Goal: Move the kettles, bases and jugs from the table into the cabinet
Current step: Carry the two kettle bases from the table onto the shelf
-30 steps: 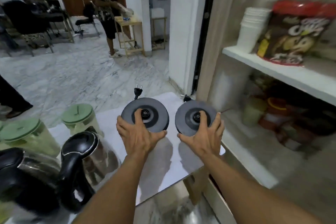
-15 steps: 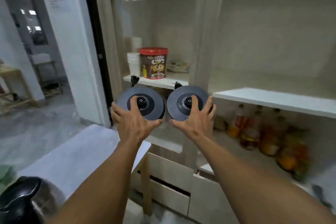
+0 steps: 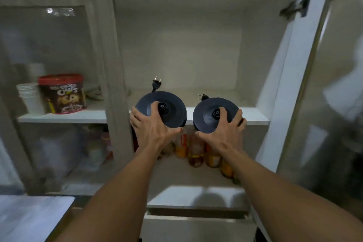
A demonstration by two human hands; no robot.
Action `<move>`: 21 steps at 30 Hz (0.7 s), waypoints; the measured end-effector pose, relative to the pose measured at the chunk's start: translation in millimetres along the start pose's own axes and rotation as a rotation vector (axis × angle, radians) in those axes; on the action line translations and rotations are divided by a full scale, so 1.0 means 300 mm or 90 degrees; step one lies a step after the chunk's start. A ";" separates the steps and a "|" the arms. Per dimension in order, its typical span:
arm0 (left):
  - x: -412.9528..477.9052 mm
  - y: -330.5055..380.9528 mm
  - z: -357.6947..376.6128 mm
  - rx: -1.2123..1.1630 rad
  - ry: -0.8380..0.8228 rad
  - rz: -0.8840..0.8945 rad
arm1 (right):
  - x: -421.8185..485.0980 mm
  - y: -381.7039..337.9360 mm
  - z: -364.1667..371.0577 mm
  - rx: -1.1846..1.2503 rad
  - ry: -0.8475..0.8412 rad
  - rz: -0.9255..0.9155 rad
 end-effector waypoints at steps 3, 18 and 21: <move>0.053 0.111 0.099 -0.001 -0.025 0.003 | 0.089 0.118 -0.042 0.007 0.012 0.010; 0.568 0.229 0.555 0.028 -0.167 -0.010 | 0.664 0.314 0.114 0.004 -0.108 0.129; 0.668 0.245 0.630 0.036 -0.196 -0.013 | 0.759 0.318 0.151 -0.004 -0.108 0.128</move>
Point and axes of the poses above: each hand's wrist, its own x-axis towards the middle knuckle, its own z-axis out of the palm, y = z × x, the point moved 10 cm from there along x, towards the middle knuckle, and after that the axes turned 9 degrees about -y, right-handed, at the moved point
